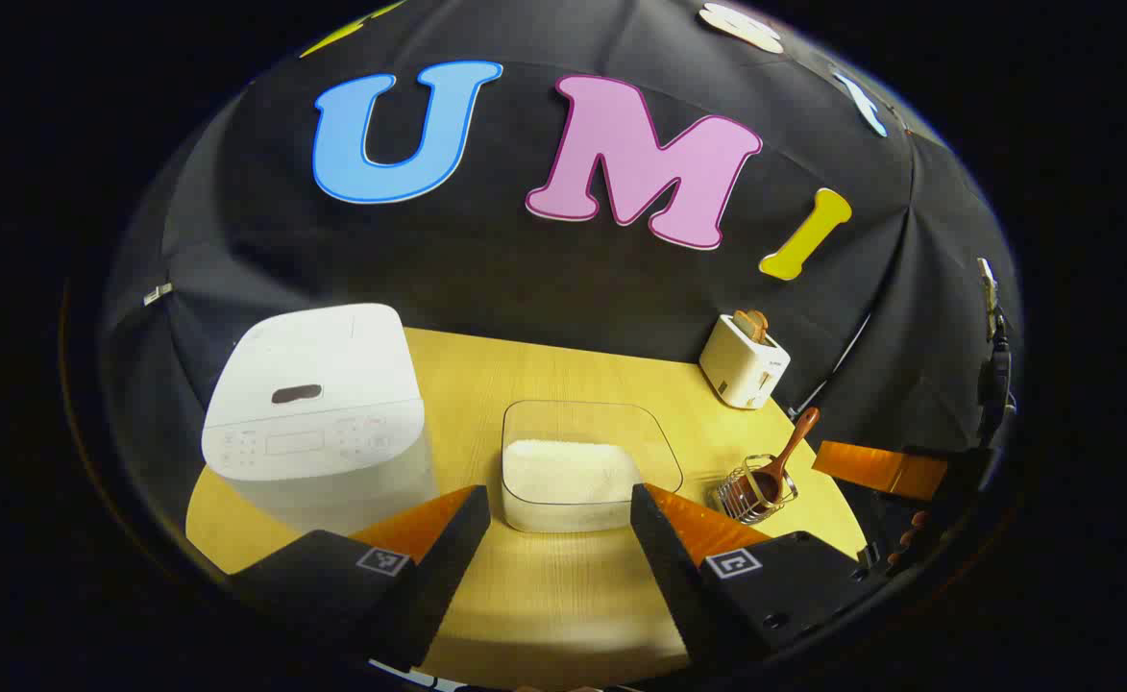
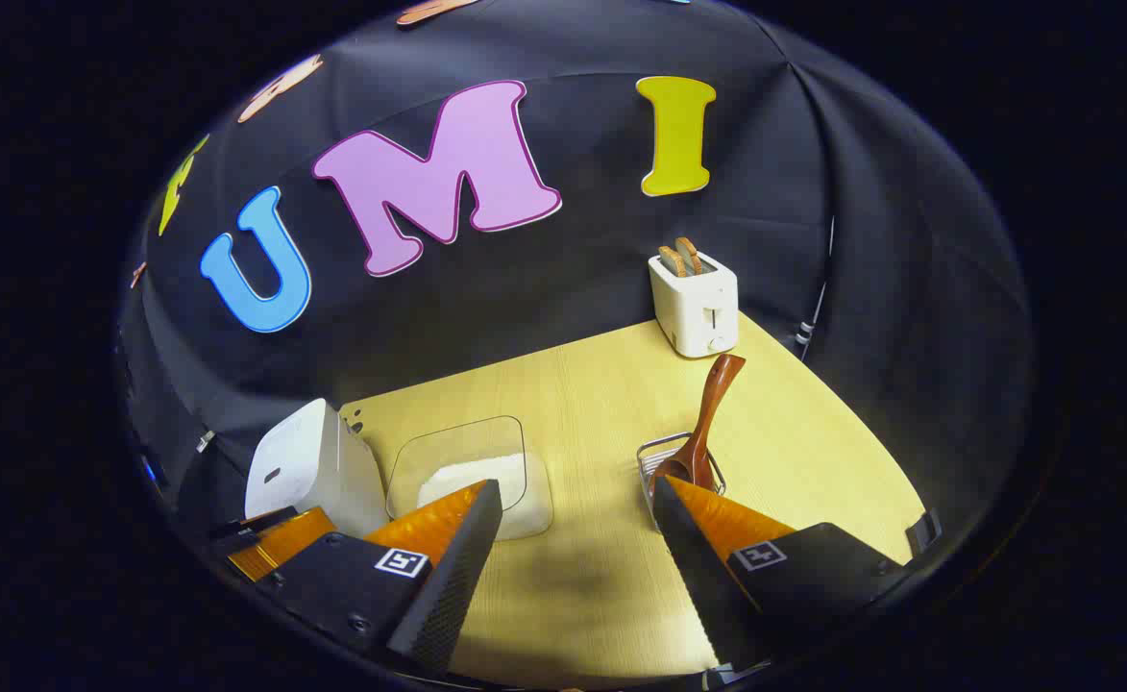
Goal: Close the left gripper, press the button to open the rice cooker; take a wooden spoon from the chopstick holder with the right hand, scoop a spoonful of rice and pour it into the rice cooker, then put the wooden spoon back into the chopstick holder.
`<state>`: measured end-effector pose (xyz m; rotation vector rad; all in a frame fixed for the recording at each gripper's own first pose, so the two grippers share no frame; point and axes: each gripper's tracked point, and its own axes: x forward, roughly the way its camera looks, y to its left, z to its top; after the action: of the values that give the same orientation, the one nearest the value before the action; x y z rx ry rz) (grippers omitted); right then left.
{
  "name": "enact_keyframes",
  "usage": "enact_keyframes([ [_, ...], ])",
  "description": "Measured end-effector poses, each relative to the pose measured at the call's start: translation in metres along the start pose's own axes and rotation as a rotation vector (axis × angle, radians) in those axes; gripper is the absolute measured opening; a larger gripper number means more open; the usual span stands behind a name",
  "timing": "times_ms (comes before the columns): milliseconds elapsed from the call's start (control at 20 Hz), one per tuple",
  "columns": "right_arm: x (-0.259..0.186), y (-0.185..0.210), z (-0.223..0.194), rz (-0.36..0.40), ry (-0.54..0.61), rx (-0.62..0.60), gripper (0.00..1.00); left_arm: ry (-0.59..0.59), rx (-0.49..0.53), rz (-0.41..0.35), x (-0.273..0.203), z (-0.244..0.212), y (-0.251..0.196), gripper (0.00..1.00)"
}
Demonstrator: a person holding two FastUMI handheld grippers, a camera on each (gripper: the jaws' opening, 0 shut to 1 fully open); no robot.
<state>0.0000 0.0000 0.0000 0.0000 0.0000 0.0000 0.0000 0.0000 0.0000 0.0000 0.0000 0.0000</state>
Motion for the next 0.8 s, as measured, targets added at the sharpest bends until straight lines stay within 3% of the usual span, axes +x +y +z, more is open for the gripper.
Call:
enact_keyframes([
  [250,-0.008,-0.003,-0.005,-0.002,0.007,-0.008,0.99,0.001,0.009,-0.004,-0.005,-0.006,-0.005,0.96],
  [300,-0.008,-0.005,-0.008,-0.005,0.012,-0.009,0.99,0.019,0.0,-0.004,-0.005,-0.012,-0.005,0.92],
  [400,-0.012,-0.01,-0.013,-0.015,0.026,-0.007,0.99,0.056,-0.031,0.0,-0.007,-0.025,-0.003,0.96],
  [500,-0.017,-0.015,-0.016,-0.027,0.034,-0.011,0.99,0.067,-0.062,0.005,-0.009,-0.03,-0.001,0.92],
  [550,-0.02,-0.016,-0.019,-0.031,0.039,-0.015,0.99,0.07,-0.071,0.007,-0.01,-0.033,0.0,0.95],
  [800,-0.025,-0.017,-0.029,-0.033,0.059,-0.043,0.99,0.061,-0.059,0.016,-0.017,-0.036,0.002,0.96],
])
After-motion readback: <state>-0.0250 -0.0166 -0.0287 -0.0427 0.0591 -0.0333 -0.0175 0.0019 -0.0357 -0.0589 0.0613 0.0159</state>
